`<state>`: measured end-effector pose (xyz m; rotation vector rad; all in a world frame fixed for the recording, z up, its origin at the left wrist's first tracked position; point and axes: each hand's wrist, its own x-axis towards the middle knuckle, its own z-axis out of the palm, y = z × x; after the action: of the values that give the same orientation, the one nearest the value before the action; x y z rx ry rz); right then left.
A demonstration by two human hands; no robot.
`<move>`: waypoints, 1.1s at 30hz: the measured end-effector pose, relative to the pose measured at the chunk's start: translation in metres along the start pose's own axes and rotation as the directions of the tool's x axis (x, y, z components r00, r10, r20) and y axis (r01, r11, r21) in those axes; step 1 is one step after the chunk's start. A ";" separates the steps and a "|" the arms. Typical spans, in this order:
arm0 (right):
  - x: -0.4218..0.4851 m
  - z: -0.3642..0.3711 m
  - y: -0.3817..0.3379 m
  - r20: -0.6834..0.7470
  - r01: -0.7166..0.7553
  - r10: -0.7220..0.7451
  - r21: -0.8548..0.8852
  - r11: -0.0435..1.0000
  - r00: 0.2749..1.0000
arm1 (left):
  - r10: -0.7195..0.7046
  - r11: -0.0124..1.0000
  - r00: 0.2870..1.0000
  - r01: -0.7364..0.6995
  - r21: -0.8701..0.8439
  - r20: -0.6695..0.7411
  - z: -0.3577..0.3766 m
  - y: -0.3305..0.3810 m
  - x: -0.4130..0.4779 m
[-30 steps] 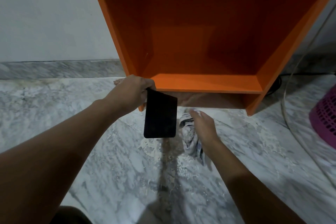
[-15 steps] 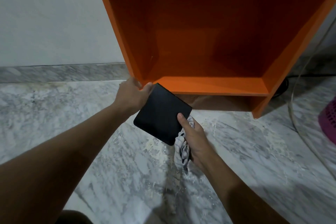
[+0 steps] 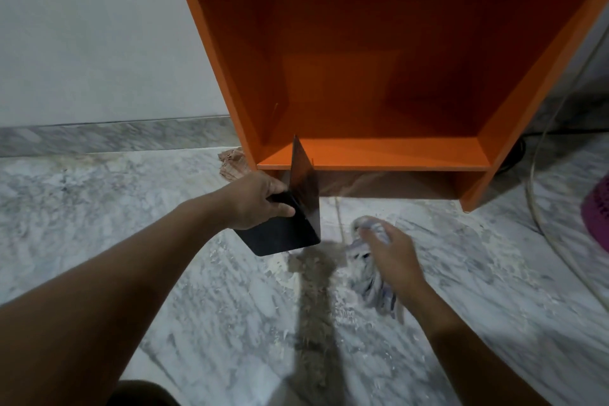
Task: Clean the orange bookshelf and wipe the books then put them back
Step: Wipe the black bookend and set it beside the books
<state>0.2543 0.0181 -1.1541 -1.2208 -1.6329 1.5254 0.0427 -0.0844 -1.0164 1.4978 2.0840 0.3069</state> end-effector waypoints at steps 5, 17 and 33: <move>-0.004 -0.005 -0.039 -0.109 0.100 -0.078 0.220 0.970 0.991 | 0.013 1.000 0.999 -0.014 0.014 0.051 0.005 0.003 0.005; 0.012 0.015 -0.018 -0.226 -0.210 0.247 0.176 0.962 0.942 | 0.113 0.984 0.966 -0.076 -0.162 0.233 0.011 0.031 0.003; 0.035 0.022 -0.018 -0.113 -0.310 0.346 0.256 0.916 0.931 | 0.140 0.989 0.930 -0.112 -0.100 0.340 0.009 0.045 0.003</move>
<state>0.2167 0.0416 -1.1459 -1.4937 -1.1477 1.7180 0.0828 -0.0674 -1.0030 1.5180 1.6846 0.1561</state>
